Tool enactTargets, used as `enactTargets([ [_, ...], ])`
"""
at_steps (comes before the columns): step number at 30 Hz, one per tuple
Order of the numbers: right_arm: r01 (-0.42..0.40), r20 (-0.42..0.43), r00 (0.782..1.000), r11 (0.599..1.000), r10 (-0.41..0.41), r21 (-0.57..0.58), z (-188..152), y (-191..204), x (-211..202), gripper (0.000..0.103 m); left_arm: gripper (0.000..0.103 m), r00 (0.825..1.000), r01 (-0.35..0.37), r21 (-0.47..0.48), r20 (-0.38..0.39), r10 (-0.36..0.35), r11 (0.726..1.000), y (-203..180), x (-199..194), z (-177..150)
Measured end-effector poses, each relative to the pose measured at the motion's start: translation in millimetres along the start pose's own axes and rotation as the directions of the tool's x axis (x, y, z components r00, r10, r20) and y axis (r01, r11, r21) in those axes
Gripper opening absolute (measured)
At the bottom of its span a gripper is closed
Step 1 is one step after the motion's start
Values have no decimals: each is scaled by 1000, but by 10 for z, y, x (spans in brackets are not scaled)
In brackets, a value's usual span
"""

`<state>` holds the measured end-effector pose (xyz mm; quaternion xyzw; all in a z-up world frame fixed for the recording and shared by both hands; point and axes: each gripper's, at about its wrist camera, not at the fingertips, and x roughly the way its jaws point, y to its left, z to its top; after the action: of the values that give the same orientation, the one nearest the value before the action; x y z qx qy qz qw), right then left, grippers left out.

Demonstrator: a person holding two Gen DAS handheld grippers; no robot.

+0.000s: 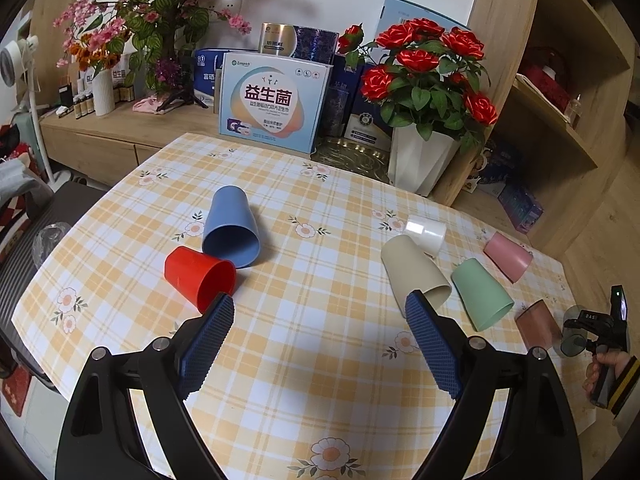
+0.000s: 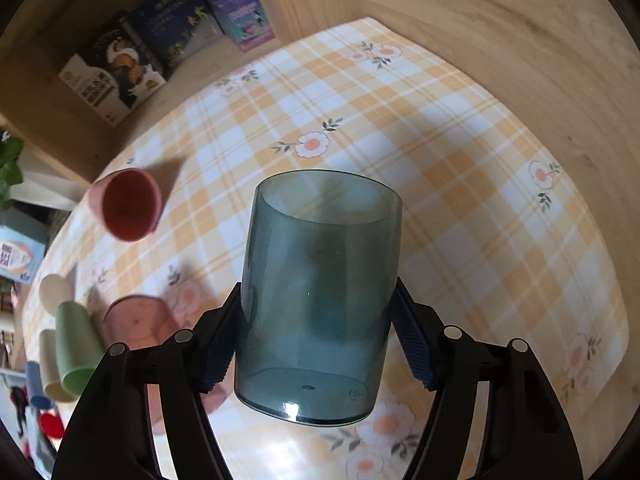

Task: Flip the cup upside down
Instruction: 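Lift the teal cup with the right gripper and turn it upright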

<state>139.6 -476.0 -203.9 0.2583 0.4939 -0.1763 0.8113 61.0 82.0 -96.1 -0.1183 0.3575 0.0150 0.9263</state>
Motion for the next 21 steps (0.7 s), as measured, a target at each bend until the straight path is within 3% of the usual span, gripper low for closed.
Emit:
enactTargets([
  [8,-87,47,995,988,94,-130,-308,397,-612,67,85,1000,2,2,8,-3,1000,87,-63,-20],
  [14,-194,33,976,932,214,-305,-807,1052,-1029,67,85,999,-42,12,5,42,999,276,-91,-20],
  [18,-299,-51,952,875,303,-382,-1290,1548,-1043,67,85,998,-67,11,-2,67,998,414,-104,-30],
  [21,-348,-138,937,834,320,-428,-1649,1925,-881,67,85,997,-80,16,-6,80,997,483,-117,-42],
])
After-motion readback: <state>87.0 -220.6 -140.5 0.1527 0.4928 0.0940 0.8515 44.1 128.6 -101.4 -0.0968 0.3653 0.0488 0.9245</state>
